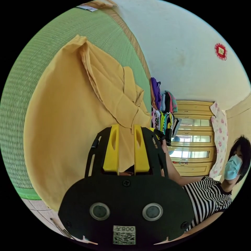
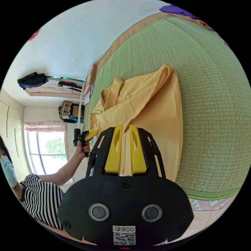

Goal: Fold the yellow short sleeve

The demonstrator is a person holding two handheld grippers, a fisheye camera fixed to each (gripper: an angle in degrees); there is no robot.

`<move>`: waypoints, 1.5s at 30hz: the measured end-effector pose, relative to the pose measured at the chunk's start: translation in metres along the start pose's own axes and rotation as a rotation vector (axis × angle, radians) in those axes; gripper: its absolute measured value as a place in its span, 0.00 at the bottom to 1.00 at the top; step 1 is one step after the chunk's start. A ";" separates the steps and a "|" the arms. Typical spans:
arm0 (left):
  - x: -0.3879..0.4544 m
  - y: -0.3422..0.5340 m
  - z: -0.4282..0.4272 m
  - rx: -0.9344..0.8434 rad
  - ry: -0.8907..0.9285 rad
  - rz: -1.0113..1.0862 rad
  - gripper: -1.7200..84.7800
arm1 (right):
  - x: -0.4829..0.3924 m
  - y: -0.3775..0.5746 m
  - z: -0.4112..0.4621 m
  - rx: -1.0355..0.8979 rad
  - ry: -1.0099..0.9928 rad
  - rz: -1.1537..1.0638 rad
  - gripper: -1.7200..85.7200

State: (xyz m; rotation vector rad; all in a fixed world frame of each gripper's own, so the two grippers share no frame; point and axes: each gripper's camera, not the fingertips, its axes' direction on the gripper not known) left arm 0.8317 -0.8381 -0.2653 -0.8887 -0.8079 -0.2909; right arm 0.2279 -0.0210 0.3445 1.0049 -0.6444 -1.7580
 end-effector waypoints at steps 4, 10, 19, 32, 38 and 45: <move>0.007 -0.015 0.022 -0.044 -0.010 -0.015 0.11 | 0.005 -0.004 0.006 -0.018 -0.003 0.016 0.08; 0.019 -0.030 0.046 -0.061 -0.003 -0.030 0.06 | 0.010 -0.008 0.008 -0.021 -0.033 0.028 0.05; 0.047 -0.047 0.062 -0.038 0.034 -0.015 0.03 | 0.011 -0.015 0.001 -0.021 -0.084 0.002 0.02; 0.144 -0.059 0.136 -0.221 0.065 0.221 0.03 | -0.015 -0.053 -0.024 0.038 -0.174 -0.085 0.02; 0.209 -0.072 0.213 -0.394 -0.072 0.405 0.03 | -0.028 -0.087 -0.031 0.065 -0.195 -0.096 0.02; 0.241 -0.100 0.256 -0.403 -0.304 0.460 0.02 | -0.017 -0.103 -0.034 0.082 -0.211 -0.044 0.02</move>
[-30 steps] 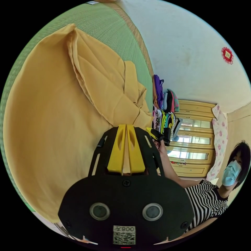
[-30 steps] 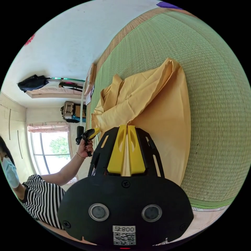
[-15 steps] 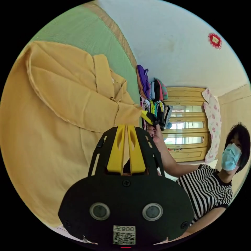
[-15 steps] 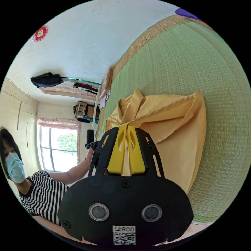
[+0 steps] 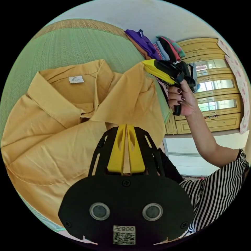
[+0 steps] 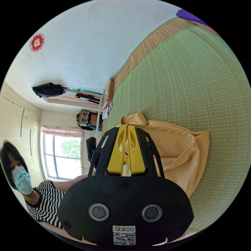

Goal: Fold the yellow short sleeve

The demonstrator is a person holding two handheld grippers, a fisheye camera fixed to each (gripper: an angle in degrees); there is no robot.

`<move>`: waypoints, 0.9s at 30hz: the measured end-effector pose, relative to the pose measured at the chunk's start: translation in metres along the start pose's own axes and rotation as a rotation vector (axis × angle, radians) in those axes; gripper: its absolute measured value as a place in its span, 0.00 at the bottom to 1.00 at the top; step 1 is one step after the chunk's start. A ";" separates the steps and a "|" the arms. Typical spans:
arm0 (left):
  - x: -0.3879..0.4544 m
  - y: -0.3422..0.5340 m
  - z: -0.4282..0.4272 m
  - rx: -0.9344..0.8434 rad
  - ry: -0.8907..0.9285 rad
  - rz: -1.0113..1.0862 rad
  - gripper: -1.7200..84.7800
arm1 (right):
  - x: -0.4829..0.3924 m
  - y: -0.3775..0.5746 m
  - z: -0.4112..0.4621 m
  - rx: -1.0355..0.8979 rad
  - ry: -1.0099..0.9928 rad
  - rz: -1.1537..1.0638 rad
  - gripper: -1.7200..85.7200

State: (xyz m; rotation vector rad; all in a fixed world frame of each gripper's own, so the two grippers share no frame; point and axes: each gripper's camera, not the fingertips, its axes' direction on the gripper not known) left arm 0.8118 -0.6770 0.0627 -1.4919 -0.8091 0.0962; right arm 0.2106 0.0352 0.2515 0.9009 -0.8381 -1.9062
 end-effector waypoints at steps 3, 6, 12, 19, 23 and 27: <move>-0.003 -0.009 -0.012 0.062 -0.018 -0.029 0.02 | 0.009 -0.002 -0.005 0.005 -0.006 0.024 0.02; 0.000 -0.008 -0.024 0.105 -0.005 -0.019 0.02 | 0.013 -0.002 -0.011 0.018 -0.027 0.036 0.02; 0.014 0.002 -0.001 0.014 -0.085 -0.017 0.02 | 0.009 -0.003 -0.010 0.011 -0.040 0.035 0.02; 0.022 -0.016 -0.025 0.131 -0.186 0.003 0.03 | -0.007 -0.008 -0.019 0.014 -0.029 0.017 0.02; 0.007 -0.025 -0.053 0.229 -0.183 -0.043 0.02 | -0.014 -0.013 -0.026 0.021 -0.018 0.015 0.02; -0.024 -0.024 -0.069 0.291 -0.105 -0.137 0.02 | -0.017 -0.019 -0.026 0.001 0.007 0.031 0.03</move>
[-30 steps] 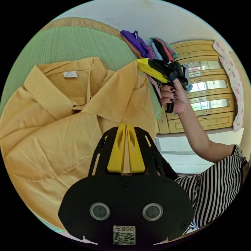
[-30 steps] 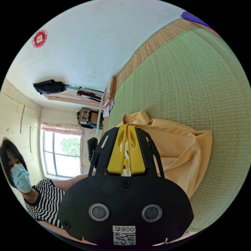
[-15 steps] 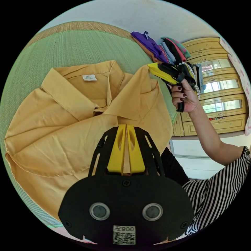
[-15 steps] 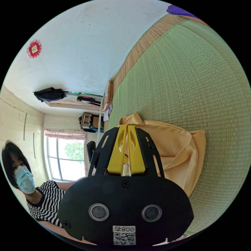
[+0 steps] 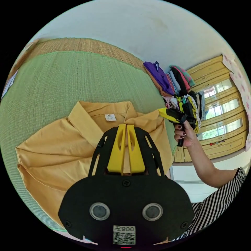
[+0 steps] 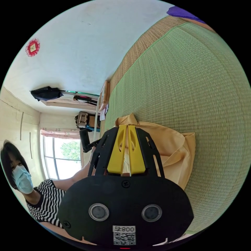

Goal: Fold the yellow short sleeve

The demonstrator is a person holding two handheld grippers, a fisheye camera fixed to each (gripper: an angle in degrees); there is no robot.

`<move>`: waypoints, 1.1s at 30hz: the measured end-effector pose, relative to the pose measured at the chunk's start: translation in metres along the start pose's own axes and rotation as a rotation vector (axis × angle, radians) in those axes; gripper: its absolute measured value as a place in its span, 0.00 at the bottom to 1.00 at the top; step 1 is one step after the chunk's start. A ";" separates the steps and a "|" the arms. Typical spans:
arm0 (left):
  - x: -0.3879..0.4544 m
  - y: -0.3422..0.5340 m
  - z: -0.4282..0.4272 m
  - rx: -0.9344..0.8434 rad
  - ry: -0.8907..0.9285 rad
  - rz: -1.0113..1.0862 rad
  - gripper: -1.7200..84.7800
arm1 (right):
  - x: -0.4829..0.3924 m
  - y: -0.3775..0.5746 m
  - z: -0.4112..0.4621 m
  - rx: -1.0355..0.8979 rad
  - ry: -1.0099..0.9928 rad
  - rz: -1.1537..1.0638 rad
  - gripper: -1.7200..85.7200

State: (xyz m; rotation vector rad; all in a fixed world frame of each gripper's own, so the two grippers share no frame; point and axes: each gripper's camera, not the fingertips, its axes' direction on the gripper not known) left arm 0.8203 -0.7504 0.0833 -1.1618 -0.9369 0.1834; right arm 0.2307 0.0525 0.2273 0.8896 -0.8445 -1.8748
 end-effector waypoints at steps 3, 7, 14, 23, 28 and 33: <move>-0.030 0.001 -0.005 0.029 0.065 -0.103 0.03 | 0.000 -0.005 0.002 -0.018 0.010 0.020 0.04; -0.053 0.009 -0.015 0.052 0.124 -0.144 0.03 | -0.004 -0.012 0.003 -0.039 0.017 0.033 0.04; -0.085 0.068 -0.056 0.073 0.181 -0.150 0.06 | -0.021 -0.017 -0.007 -0.019 -0.010 0.030 0.06; -0.137 0.156 -0.072 0.050 0.205 -0.334 0.09 | -0.106 0.026 0.072 -0.255 0.068 -0.177 0.08; -0.151 0.167 -0.068 0.059 0.265 -0.362 0.09 | -0.125 0.036 0.121 -0.340 0.157 -0.217 0.09; -0.156 0.172 -0.068 0.042 0.277 -0.343 0.09 | -0.135 0.028 0.140 -0.339 0.207 -0.228 0.09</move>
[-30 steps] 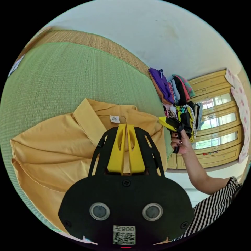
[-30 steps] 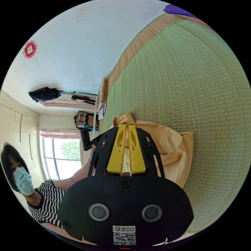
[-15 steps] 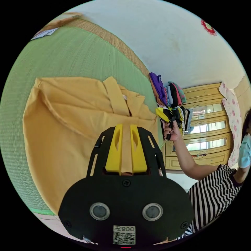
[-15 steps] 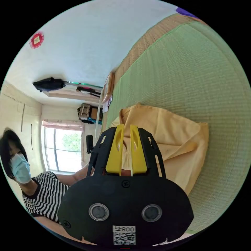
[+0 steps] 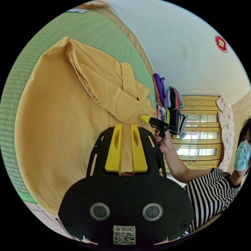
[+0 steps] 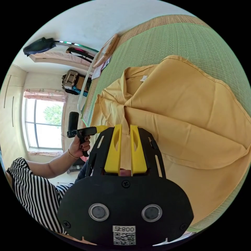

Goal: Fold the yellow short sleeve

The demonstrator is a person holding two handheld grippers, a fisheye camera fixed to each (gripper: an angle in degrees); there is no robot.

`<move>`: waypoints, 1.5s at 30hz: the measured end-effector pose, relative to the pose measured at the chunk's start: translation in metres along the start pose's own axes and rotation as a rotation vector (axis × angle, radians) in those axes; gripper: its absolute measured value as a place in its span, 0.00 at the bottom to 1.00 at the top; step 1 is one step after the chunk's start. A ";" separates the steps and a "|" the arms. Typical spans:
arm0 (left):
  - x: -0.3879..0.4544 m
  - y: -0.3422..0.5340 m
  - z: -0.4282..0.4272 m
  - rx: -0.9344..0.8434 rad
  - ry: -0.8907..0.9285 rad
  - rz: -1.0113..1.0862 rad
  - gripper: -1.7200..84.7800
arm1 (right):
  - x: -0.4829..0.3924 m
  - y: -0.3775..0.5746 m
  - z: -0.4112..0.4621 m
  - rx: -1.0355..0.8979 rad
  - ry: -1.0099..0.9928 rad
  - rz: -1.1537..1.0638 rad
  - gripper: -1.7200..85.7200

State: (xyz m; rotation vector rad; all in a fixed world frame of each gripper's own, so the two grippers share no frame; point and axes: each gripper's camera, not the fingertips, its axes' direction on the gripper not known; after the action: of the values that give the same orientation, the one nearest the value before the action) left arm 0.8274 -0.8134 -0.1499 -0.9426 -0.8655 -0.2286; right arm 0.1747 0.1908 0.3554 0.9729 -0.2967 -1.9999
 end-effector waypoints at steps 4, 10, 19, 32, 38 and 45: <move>-0.009 0.003 0.001 -0.014 0.018 -0.005 0.09 | -0.001 -0.007 0.007 -0.017 0.006 0.009 0.08; -0.014 0.007 -0.002 -0.023 0.031 0.014 0.08 | 0.000 -0.016 0.011 -0.033 -0.044 0.005 0.04; -0.013 0.011 -0.007 -0.030 -0.013 0.058 0.07 | 0.006 -0.026 -0.005 0.017 -0.270 -0.006 0.02; 0.016 -0.025 0.004 0.004 -0.130 0.172 0.05 | 0.033 -0.033 -0.022 0.139 -0.388 0.036 0.02; 0.015 -0.052 -0.016 0.091 -0.200 0.177 0.04 | 0.052 -0.027 -0.020 0.168 -0.401 0.076 0.02; 0.017 -0.098 -0.012 0.090 -0.259 0.191 0.04 | 0.080 -0.028 -0.015 0.202 -0.396 0.157 0.04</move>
State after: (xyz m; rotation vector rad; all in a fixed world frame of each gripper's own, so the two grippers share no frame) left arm 0.7943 -0.8778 -0.0806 -0.9768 -1.0064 0.0987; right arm 0.1431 0.1462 0.2890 0.6415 -0.7808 -2.0326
